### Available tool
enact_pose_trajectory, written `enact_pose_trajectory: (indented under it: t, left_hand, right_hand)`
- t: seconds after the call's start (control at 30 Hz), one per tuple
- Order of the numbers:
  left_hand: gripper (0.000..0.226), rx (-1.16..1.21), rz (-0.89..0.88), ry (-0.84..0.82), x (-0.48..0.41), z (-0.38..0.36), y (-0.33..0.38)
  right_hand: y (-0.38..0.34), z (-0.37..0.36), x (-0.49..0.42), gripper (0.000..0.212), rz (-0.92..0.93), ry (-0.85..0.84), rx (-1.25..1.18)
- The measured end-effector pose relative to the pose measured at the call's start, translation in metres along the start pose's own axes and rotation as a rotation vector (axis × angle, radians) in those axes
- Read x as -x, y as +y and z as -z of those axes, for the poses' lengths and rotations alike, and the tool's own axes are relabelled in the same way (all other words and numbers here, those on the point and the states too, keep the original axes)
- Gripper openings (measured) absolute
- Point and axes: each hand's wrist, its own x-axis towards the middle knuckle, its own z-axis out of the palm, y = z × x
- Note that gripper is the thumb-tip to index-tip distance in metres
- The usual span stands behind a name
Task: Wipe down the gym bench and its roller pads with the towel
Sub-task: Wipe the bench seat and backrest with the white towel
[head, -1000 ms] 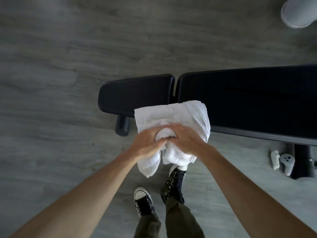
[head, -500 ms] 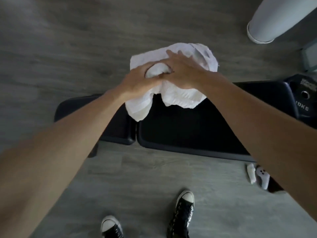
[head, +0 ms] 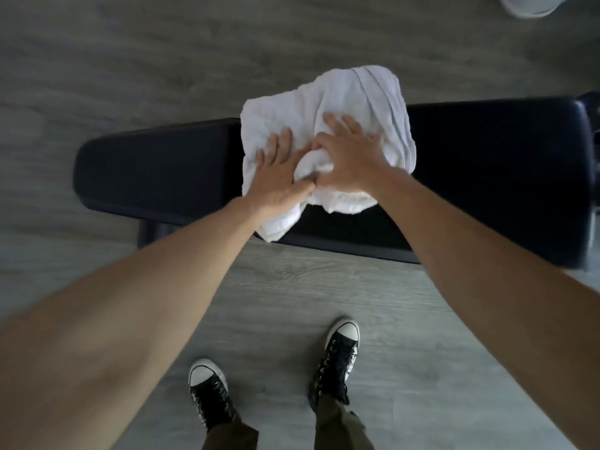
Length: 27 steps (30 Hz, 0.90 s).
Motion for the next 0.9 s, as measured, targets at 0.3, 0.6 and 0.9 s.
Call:
enact_pose_trajectory:
  t: [0.3, 0.6, 0.9]
  left_hand:
    - [0.078, 0.076, -0.054, -0.102, 0.165, -0.06, 0.029]
    - [0.044, 0.271, -0.269, 0.1, 0.057, 0.066, 0.124]
    - [0.06, 0.117, -0.069, 0.016, -0.049, -0.019, 0.118]
  right_hand:
    - [-0.056, -0.065, 0.158, 0.035, -0.07, 0.056, -0.25]
    - [0.015, 0.089, 0.117, 0.021, -0.041, 0.431, -0.287]
    - [0.102, 0.025, 0.054, 0.047, -0.134, 0.136, -0.13]
